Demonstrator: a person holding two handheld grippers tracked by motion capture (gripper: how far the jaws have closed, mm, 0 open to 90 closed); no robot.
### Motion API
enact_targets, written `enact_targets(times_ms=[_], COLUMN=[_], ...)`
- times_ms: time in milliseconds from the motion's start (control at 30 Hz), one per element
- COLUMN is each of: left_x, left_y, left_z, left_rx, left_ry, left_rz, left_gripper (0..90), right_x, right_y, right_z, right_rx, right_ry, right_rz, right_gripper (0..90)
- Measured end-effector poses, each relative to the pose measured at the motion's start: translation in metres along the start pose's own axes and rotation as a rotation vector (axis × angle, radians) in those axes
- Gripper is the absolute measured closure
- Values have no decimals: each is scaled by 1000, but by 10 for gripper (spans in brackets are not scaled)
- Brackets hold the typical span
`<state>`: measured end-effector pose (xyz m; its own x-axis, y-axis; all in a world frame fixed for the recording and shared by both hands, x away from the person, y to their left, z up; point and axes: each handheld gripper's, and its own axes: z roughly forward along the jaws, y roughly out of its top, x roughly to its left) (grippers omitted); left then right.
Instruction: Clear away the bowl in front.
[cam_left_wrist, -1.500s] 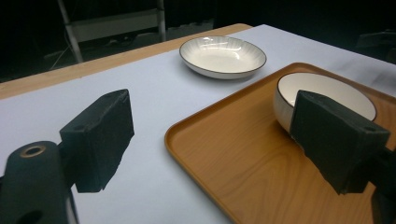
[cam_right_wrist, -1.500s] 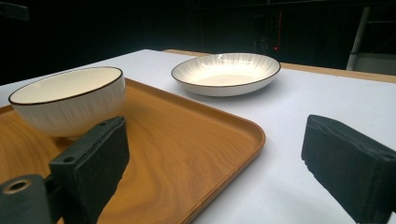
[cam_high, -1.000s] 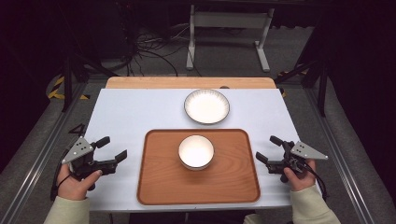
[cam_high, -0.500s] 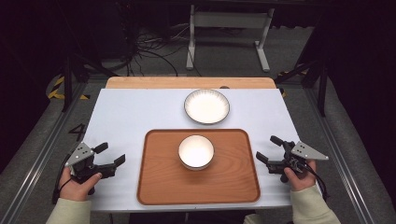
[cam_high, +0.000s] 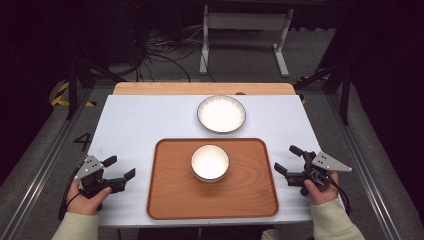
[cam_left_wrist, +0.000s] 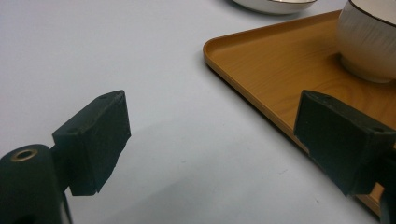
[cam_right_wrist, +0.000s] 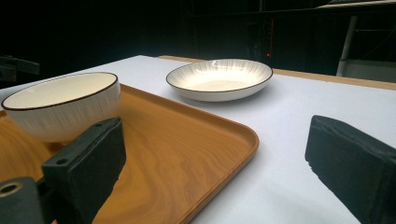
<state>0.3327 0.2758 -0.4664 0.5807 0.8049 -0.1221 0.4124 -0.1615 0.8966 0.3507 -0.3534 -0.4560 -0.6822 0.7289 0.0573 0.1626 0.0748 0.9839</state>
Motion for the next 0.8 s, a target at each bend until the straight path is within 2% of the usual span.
enact_targets(times_ms=[133, 467, 800], left_x=[-1, -3, -3], left_y=[0, 2, 2], left_z=[1, 6, 6], left_rx=[3, 66, 63], left_ry=[3, 12, 7], left_rz=[-2, 30, 31], left_gripper=[116, 102, 100], right_x=[0, -1, 0], right_y=[0, 0, 0], right_z=[0, 1, 1], right_rx=[0, 10, 13], right_ry=[-1, 5, 2], right_rz=[-1, 2, 3], right_gripper=[60, 60, 60])
